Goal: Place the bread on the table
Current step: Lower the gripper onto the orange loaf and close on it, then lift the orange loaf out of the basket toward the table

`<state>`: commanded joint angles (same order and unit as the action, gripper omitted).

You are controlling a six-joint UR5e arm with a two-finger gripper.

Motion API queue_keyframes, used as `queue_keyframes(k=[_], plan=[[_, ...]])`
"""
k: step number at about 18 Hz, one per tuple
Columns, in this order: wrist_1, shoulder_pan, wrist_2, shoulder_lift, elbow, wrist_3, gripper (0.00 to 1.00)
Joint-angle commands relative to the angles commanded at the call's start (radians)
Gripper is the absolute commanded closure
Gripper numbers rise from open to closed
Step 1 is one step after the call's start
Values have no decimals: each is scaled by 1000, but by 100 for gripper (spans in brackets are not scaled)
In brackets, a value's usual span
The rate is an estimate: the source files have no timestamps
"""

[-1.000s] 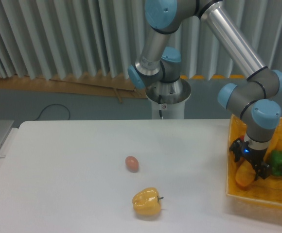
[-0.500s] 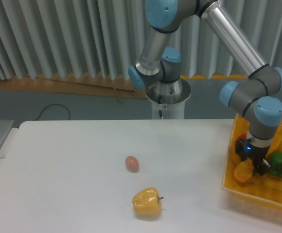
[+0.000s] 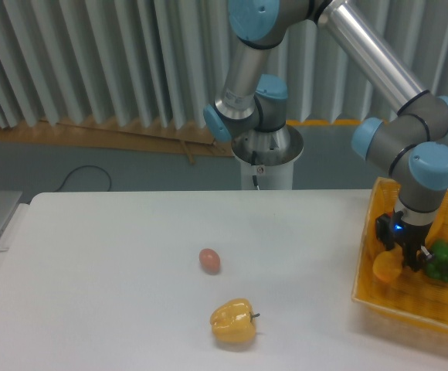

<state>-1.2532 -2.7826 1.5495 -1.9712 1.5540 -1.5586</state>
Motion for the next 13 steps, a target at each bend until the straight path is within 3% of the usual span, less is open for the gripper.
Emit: queue_keyframes(k=[7, 10, 13], plan=[[-100, 15, -19, 52, -11, 60, 56], [-143, 5, -107, 83, -11, 74, 56], [-181, 5, -124, 103, -15, 77, 56]])
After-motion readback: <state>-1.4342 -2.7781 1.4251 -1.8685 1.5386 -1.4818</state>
